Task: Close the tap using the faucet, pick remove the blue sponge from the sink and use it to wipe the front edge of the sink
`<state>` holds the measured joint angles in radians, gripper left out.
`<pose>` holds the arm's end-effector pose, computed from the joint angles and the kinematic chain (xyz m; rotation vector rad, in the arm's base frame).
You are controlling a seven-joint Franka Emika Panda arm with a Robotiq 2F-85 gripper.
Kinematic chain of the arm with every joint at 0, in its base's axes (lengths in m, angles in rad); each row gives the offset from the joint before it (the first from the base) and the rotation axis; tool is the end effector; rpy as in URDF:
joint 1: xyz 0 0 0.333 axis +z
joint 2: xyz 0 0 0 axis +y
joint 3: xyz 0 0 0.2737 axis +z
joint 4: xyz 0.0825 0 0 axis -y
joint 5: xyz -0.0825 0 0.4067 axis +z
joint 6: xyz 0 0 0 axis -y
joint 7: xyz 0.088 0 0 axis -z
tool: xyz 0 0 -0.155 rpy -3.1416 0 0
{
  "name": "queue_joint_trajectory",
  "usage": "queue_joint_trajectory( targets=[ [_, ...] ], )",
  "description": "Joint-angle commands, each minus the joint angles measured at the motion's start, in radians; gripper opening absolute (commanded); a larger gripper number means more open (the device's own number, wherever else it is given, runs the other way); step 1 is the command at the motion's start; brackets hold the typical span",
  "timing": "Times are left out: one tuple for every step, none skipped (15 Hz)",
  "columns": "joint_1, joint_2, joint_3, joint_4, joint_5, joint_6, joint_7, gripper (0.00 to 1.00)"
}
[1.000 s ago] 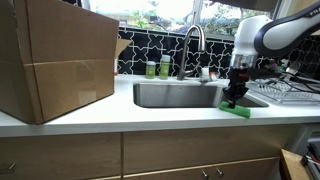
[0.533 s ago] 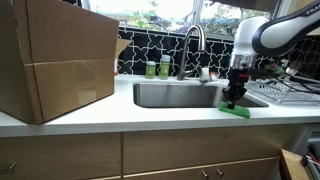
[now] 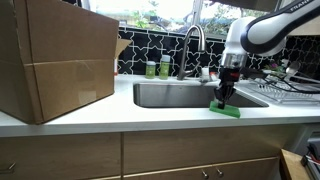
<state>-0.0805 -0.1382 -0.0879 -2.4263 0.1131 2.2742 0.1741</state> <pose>0.4852 -0.0741 0.2542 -2.9783 0.6277 0.0231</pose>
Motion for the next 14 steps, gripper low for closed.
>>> queue_joint_trajectory(
  targets=[
    [0.027, 0.107, 0.017, 0.094, 0.068, 0.003, -0.06, 0.04],
    [0.032, 0.124, 0.023, 0.116, 0.076, -0.003, -0.068, 0.04],
    [0.038, 0.143, 0.03, 0.141, 0.084, -0.013, -0.075, 0.04],
    [0.041, 0.16, 0.036, 0.162, 0.088, -0.017, -0.08, 0.04],
    [0.045, 0.178, 0.042, 0.184, 0.092, -0.023, -0.087, 0.04],
    [0.048, 0.195, 0.048, 0.205, 0.093, -0.027, -0.089, 0.04],
    [0.051, 0.211, 0.053, 0.225, 0.096, -0.033, -0.097, 0.04],
    [0.054, 0.226, 0.059, 0.244, 0.1, -0.039, -0.104, 0.04],
    [0.055, 0.237, 0.065, 0.259, 0.102, -0.049, -0.113, 0.04],
    [0.055, 0.247, 0.068, 0.271, 0.096, -0.062, -0.11, 0.04],
    [0.054, 0.255, 0.069, 0.282, 0.087, -0.077, -0.103, 0.04],
    [0.054, 0.258, 0.069, 0.284, 0.07, -0.098, -0.086, 0.04],
    [0.053, 0.257, 0.067, 0.284, 0.061, -0.109, -0.074, 0.04],
    [0.053, 0.252, 0.065, 0.278, 0.053, -0.115, -0.063, 0.04]
  ],
)
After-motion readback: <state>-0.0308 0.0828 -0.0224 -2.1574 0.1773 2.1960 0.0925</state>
